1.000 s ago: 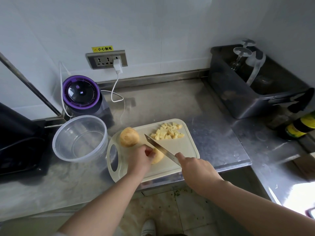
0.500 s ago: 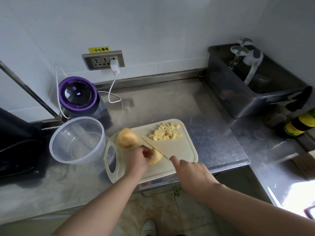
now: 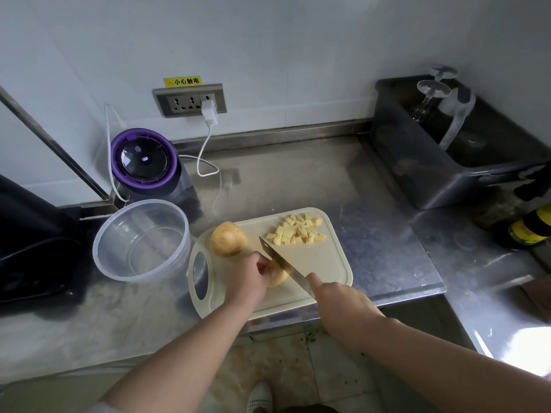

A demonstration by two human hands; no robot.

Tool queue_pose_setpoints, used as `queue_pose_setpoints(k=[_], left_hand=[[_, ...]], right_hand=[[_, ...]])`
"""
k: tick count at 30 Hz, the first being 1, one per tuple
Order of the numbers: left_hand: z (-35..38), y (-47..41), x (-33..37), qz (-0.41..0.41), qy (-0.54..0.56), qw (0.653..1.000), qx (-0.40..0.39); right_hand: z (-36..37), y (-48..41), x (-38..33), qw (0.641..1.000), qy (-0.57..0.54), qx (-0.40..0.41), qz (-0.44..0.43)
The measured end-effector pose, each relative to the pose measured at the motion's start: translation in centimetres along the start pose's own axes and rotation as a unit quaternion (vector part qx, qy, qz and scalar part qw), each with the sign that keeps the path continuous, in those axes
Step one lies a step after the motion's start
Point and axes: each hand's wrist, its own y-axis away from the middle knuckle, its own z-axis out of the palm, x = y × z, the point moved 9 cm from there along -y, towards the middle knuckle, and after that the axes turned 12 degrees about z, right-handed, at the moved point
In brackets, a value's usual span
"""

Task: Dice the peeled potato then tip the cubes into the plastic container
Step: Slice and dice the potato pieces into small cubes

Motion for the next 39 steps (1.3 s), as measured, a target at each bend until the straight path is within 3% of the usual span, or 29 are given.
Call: queue_pose_setpoints(k=[10,16,26,39], left_hand=[[-0.4,0.3,0.5,0.021,-0.021,1.000,0.004],[-0.3,0.3,-0.2,-0.011,0.026,1.000,-0.013],[-0.8,0.6,-0.2,-0.009,0.022,1.000,-0.005],[-0.7,0.4,-0.1,0.002,0.006,1.000,-0.009]], right_hand=[[1.0,-0.9,0.3,1.000,-0.009,-0.010,0.019],[-0.4,-0.1,1.2,0.996,-0.070,0.032,0.037],[-0.9,1.4,0.6,0.999,-0.012,0.047,0.015],[-0.1,1.4,0.2,0.999,-0.017,0.031,0.009]])
